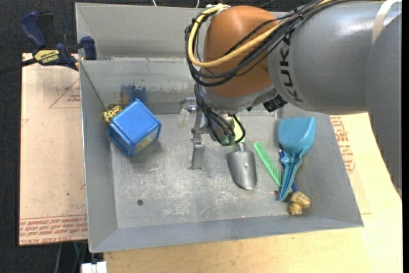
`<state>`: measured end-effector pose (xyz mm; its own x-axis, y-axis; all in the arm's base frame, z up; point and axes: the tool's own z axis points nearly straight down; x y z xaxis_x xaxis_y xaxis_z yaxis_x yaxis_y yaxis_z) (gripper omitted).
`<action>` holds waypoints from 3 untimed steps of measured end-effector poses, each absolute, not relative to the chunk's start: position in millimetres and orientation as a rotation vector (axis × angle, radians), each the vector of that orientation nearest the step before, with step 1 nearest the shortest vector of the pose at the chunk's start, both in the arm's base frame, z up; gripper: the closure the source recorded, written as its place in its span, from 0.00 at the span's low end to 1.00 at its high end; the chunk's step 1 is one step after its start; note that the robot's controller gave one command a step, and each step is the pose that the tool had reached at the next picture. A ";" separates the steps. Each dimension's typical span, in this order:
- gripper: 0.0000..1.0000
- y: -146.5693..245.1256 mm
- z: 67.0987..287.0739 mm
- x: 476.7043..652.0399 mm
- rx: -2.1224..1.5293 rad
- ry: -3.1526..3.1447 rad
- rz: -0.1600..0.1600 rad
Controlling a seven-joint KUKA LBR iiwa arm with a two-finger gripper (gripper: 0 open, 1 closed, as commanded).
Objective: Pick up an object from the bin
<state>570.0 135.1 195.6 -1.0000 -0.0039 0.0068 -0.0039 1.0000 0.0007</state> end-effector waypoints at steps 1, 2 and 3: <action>0.00 134.6 200.1 572.1 0.001 -3.143 -0.003; 0.00 186.2 133.7 603.2 -0.098 -3.148 -0.006; 0.00 195.4 121.0 611.3 -0.107 -3.143 -0.002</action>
Offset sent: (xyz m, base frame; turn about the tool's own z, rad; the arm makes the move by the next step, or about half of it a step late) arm 0.0374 0.0636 -0.0838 0.0802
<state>611.3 195.4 121.0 -0.9977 0.0679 -0.0036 0.0679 0.9977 0.0011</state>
